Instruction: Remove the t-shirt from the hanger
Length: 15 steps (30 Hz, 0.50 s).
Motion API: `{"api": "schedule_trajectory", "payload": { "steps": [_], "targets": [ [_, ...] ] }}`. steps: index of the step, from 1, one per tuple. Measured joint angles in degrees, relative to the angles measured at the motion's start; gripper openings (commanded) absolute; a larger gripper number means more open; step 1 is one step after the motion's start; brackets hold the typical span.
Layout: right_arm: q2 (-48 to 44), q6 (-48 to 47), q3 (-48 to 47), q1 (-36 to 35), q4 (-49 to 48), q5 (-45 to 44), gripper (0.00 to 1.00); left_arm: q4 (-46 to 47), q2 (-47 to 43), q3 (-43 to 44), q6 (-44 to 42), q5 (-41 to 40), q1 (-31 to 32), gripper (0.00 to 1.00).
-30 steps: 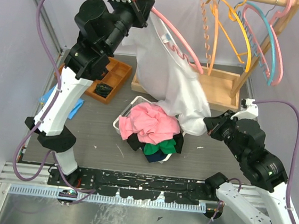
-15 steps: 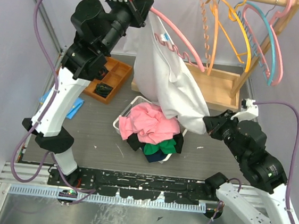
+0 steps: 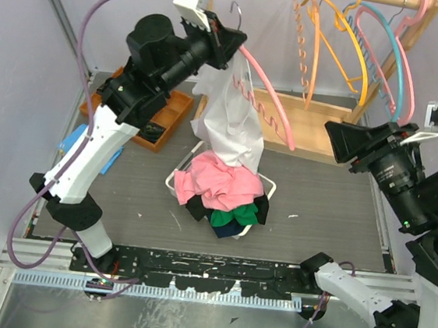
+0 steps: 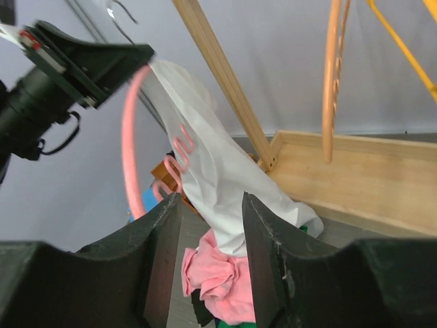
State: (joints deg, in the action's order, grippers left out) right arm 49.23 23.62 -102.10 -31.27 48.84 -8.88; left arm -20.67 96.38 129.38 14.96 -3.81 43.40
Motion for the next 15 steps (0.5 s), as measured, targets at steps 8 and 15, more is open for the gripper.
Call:
{"api": "schedule_trajectory", "payload": {
  "steps": [8, 15],
  "targets": [
    [7.56, -2.10, -4.31, 0.00, 0.09, 4.33, 0.49, -5.03, 1.90, -3.30, -1.42, -0.57, 3.85, 0.00],
    [11.87, -2.27, -4.31, 0.00, 0.09, 6.91, 0.50, -9.73, 5.66, 0.13, -3.96, -2.82, 7.61, 0.00]
  ]
}}
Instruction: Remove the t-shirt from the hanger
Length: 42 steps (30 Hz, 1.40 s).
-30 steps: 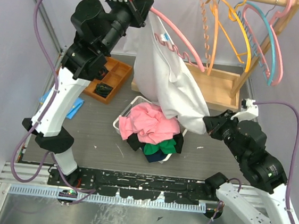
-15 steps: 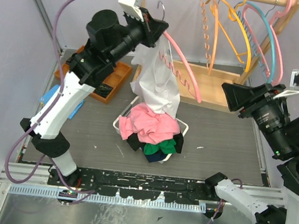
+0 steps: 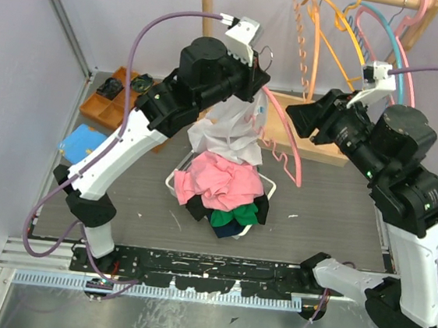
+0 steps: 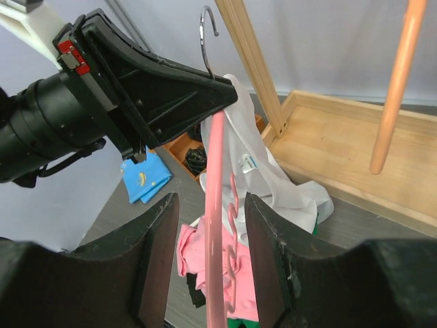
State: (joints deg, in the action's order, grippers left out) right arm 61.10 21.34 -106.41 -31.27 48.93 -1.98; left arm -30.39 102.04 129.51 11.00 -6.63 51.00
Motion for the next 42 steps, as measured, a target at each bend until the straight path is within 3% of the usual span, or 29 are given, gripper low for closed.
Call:
{"api": "schedule_trajectory", "payload": {
  "steps": [18, 35, 42],
  "targets": [
    [5.79, -0.52, 0.00, 0.00, 0.79, 2.75, 0.47, -7.74, 5.29, 11.80, -8.15, -8.68, 5.42, 0.00],
    [7.67, -2.91, 0.37, 0.00, 1.81, 2.73, 0.45, -10.10, 8.79, 14.53, -9.05, -10.86, 5.75, 0.00],
    [8.70, -3.85, 1.09, -0.28, 2.25, 2.08, 0.37, -10.45, 9.14, 14.73, -9.07, -11.13, 5.81, 0.00]
  ]
}}
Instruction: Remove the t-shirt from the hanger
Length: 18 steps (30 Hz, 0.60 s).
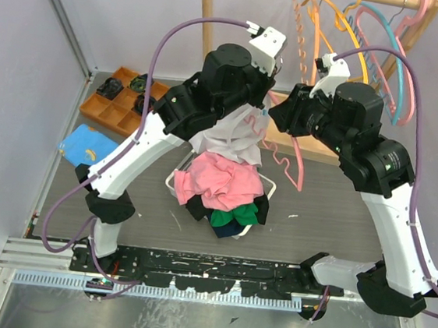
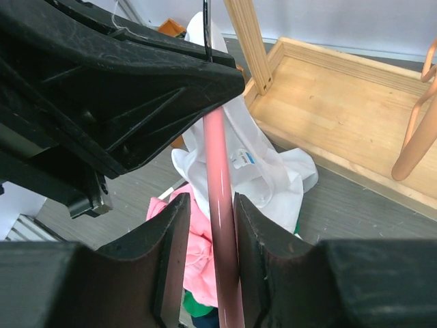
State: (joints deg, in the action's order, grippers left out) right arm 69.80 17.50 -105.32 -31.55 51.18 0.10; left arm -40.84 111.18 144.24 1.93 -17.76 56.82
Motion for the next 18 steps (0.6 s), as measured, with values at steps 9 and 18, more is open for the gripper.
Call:
{"api": "schedule_trajectory", "payload": {
  "steps": [9, 18],
  "targets": [
    [-0.02, -1.31, 0.90, -0.22, 0.13, -0.96, 0.16, 0.04, -0.02, 0.00, 0.00, 0.00, 0.02, 0.00],
    [-0.07, -2.19, 1.49, -0.48, -0.17, -1.29, 0.01, 2.80, -1.20, -3.56, -0.31, 0.55, 0.02, 0.50]
  ]
}}
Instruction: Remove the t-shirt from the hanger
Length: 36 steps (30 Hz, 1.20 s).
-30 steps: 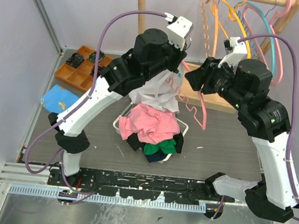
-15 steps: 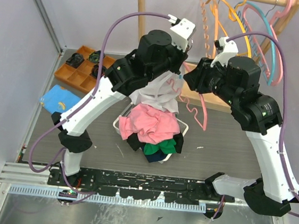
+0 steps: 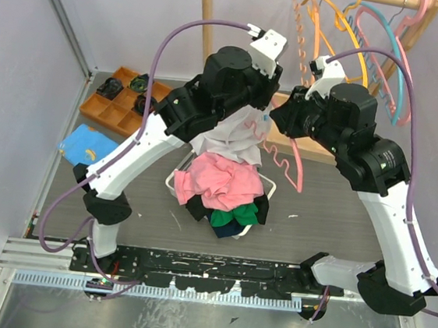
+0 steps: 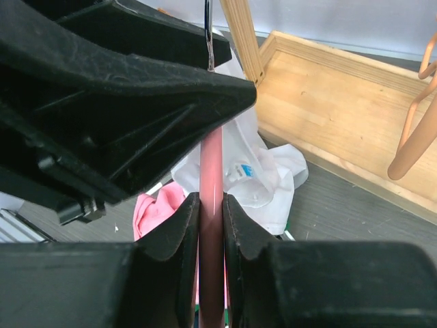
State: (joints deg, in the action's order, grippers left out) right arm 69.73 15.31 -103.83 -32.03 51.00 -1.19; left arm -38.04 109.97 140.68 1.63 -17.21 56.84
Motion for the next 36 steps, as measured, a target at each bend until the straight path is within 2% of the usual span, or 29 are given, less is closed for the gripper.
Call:
{"api": "schedule_trajectory", "payload": {
  "steps": [2, 8, 16, 21, 24, 30, 36],
  "targets": [
    [0.00, 0.00, 0.48, 0.00, -0.04, 0.02, 0.01, 0.92, -0.55, -1.18, -0.09, 0.35, 0.00, 0.60],
    [-0.57, 0.07, 1.42, 0.00, -0.55, 0.02, 0.01, 3.91, -3.65, -4.72, -0.09, 0.74, -0.24, 0.70],
    [-2.54, 0.50, 1.75, 0.00, -2.40, -0.07, 0.01, 14.05, -18.51, -24.04, 0.02, 2.40, -1.05, 0.79],
    [-3.45, 0.68, 1.77, 0.00, -3.63, -0.04, 0.01, 18.49, -25.00, -32.63, 2.56, 4.70, -4.26, 0.85],
    [-4.17, 0.70, 1.97, 0.00, -4.26, 0.02, 0.01, 20.20, -26.08, -36.13, 3.37, 6.08, -5.77, 0.99],
    [-6.05, 0.68, 3.21, 0.00, -5.60, 0.96, 0.01, 20.96, -25.38, -40.39, 4.94, 8.98, -5.68, 0.98],
    [-7.13, 0.74, 4.13, 0.00, -6.40, 1.79, 0.01, 21.66, -25.05, -40.98, 5.62, 9.94, -5.70, 0.99]
  ]
}}
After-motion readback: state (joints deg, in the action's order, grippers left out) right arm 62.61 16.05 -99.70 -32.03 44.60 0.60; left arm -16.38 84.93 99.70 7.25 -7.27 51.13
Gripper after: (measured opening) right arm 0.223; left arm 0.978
